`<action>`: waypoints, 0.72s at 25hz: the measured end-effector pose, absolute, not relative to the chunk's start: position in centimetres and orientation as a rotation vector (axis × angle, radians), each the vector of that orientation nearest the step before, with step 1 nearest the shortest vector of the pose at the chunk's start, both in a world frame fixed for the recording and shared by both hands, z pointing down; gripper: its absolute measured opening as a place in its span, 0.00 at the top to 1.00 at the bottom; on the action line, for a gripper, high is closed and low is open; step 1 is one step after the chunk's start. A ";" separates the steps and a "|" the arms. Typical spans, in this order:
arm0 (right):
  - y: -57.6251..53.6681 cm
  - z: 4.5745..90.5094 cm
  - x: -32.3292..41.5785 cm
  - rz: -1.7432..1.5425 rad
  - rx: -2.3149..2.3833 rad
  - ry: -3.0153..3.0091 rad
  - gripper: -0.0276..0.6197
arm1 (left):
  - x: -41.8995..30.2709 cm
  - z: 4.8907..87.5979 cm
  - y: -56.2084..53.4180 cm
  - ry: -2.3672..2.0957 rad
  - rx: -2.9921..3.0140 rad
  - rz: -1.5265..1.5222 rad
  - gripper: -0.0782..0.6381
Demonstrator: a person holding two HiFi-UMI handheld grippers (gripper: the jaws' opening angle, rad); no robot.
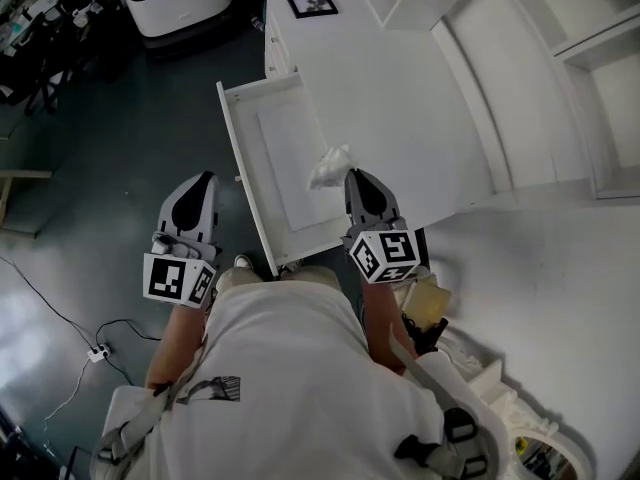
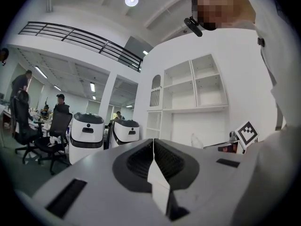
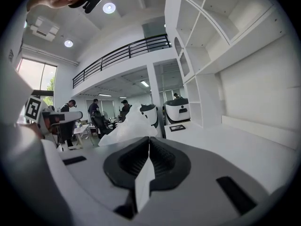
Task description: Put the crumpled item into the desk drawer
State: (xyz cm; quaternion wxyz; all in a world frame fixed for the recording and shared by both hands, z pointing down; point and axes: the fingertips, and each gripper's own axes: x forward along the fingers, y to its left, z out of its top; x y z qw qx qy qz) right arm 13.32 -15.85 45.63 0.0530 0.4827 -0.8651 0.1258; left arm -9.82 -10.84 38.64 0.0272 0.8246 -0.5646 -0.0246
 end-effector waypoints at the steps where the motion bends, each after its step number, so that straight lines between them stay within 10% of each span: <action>1: -16.1 46.1 13.3 0.392 1.452 -2.626 0.93 | -9.7 38.8 -10.9 -1.752 2.538 -0.072 0.87; 18: -18.0 55.8 11.5 0.635 1.332 -2.514 0.94 | -9.1 42.1 -9.2 -1.761 2.447 0.018 0.87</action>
